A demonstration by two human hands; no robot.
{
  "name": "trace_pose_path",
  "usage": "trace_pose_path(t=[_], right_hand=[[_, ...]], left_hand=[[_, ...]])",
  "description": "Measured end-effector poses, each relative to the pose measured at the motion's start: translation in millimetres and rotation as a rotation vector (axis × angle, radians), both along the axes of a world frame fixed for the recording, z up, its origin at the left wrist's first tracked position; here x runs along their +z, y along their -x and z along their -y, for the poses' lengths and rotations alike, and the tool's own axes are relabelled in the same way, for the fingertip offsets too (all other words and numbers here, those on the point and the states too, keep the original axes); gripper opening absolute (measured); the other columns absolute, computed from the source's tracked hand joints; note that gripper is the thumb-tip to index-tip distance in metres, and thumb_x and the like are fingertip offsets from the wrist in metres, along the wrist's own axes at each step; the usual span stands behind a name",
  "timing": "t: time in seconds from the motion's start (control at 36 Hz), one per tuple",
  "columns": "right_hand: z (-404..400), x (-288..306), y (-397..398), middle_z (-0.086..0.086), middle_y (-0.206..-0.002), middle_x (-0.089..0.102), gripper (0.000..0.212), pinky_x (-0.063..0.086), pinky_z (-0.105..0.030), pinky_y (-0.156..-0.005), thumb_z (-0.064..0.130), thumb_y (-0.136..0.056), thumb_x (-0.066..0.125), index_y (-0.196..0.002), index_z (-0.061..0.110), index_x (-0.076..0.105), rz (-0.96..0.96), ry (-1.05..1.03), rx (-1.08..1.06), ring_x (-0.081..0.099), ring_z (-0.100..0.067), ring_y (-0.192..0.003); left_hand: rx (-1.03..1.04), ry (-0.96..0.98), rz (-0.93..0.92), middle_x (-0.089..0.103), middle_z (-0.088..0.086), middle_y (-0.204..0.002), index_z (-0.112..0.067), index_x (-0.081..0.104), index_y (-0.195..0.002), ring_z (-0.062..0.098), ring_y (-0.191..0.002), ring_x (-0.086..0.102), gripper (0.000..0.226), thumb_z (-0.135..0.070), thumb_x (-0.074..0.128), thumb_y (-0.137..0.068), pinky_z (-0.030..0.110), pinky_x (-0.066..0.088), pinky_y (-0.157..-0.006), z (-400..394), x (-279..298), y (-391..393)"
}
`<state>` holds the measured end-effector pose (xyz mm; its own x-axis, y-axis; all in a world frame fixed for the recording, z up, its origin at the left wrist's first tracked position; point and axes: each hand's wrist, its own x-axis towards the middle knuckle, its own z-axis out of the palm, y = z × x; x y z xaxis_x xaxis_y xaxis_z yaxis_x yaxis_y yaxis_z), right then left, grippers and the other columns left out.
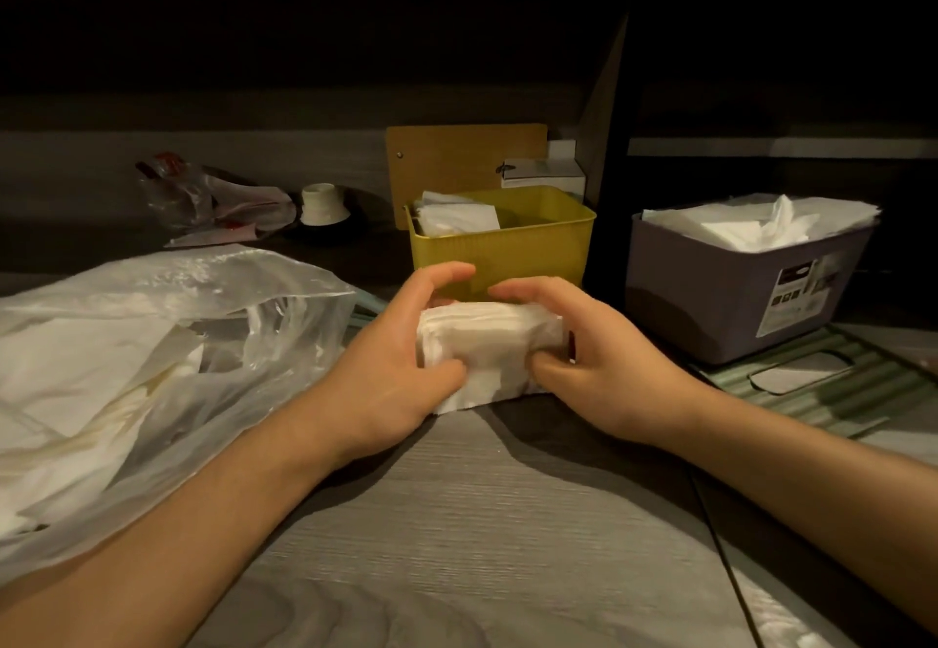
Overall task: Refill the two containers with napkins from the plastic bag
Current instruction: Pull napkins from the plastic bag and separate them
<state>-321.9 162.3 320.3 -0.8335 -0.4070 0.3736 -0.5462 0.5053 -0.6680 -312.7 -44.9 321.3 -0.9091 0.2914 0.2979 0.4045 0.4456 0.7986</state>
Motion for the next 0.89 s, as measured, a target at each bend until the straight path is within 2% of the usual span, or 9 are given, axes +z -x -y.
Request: trace_pose_path(t=[0.08,0.17,0.28,0.39,0.47,0.56,0.64,0.75,0.89], right_hand=[[1.2,-0.4,-0.9,0.018,-0.128,0.054,0.056,0.046,-0.012,-0.097,0.001,-0.091,0.061,-0.133,0.036,0.053,-0.034,0.052,-0.006,0.05,0.005,-0.119],[1.4,-1.3,-0.4,0.02,-0.13,0.05,0.062,0.046,-0.012,-0.099,0.006,-0.092,0.064,-0.142,0.038,0.045,0.033,0.017,0.009,0.05,0.004,-0.119],[3.0,-1.5,-0.7,0.025,-0.119,0.052,0.068,0.053,-0.017,-0.092,0.01,-0.095,0.064,-0.147,0.043,0.034,0.098,-0.012,0.032,0.059,0.004,-0.105],[1.7,2.3,-1.5,0.02,-0.115,0.055,0.065,0.056,-0.025,-0.087,0.005,-0.094,0.062,-0.145,0.04,0.038,0.062,0.074,0.012,0.062,-0.001,-0.097],[-1.1,3.8,0.3,0.008,-0.114,0.062,0.066,0.059,-0.031,-0.087,-0.001,-0.09,0.063,-0.141,0.036,0.045,0.128,0.299,0.006,0.066,-0.007,-0.101],[-2.3,4.3,2.2,0.001,-0.11,0.065,0.061,0.061,-0.036,-0.086,-0.006,-0.088,0.063,-0.135,0.033,0.053,0.231,0.436,0.04,0.068,-0.014,-0.101],[-2.6,3.3,3.0,0.0,-0.11,0.064,0.062,0.061,-0.041,-0.084,-0.007,-0.086,0.065,-0.132,0.034,0.055,0.266,0.36,0.063,0.068,-0.017,-0.099],[-1.5,0.4,3.2,0.002,-0.115,0.057,0.073,0.061,-0.032,-0.081,0.001,-0.087,0.068,-0.141,0.043,0.043,0.251,0.233,0.049,0.067,-0.014,-0.093],[-2.0,-2.1,1.6,0.007,-0.117,0.058,0.079,0.06,-0.029,-0.082,-0.005,-0.088,0.063,-0.143,0.046,0.036,0.222,0.292,-0.013,0.066,-0.01,-0.095]], left_hand=[[0.05,-0.052,-0.059,0.058,-0.016,-0.118,-0.045,0.04,-0.138,-0.002,-0.1,0.062,0.071,0.002,0.063,-0.09,0.023,0.056,-0.086,0.3,1.1,0.9],[0.046,-0.03,0.003,0.055,-0.013,-0.115,-0.045,0.036,-0.14,0.002,-0.093,0.062,0.073,0.001,0.063,-0.091,0.027,0.057,-0.08,2.4,0.6,1.8],[0.029,0.058,0.046,0.055,-0.01,-0.113,-0.044,0.033,-0.144,-0.003,-0.089,0.061,0.072,-0.01,0.068,-0.091,0.016,0.051,-0.072,3.2,-1.4,2.8],[0.041,0.1,0.05,0.068,-0.011,-0.099,-0.035,0.063,-0.115,0.004,-0.087,0.065,0.028,-0.021,0.07,-0.091,0.036,0.057,-0.079,1.2,3.0,3.3],[0.046,0.098,0.098,0.072,-0.01,-0.091,-0.03,0.069,-0.1,0.008,-0.084,0.068,0.01,-0.03,0.072,-0.09,0.043,0.059,-0.08,2.8,6.6,2.9],[0.016,0.077,0.101,0.071,-0.016,-0.095,-0.032,0.067,-0.102,0.006,-0.087,0.069,0.017,-0.027,0.074,-0.088,0.039,0.061,-0.08,4.3,8.3,0.5],[0.012,0.038,0.068,0.068,-0.02,-0.099,-0.033,0.064,-0.107,0.004,-0.091,0.068,0.023,-0.021,0.073,-0.089,0.036,0.061,-0.08,5.0,7.0,-0.4],[0.02,-0.055,0.039,0.064,-0.019,-0.109,-0.042,0.056,-0.122,0.003,-0.102,0.064,0.045,-0.009,0.068,-0.092,0.035,0.061,-0.085,5.6,2.4,-0.1],[0.057,-0.121,0.018,0.057,-0.014,-0.119,-0.054,0.038,-0.135,0.004,-0.103,0.064,0.073,0.002,0.061,-0.094,0.028,0.059,-0.087,1.6,1.8,-1.0]])
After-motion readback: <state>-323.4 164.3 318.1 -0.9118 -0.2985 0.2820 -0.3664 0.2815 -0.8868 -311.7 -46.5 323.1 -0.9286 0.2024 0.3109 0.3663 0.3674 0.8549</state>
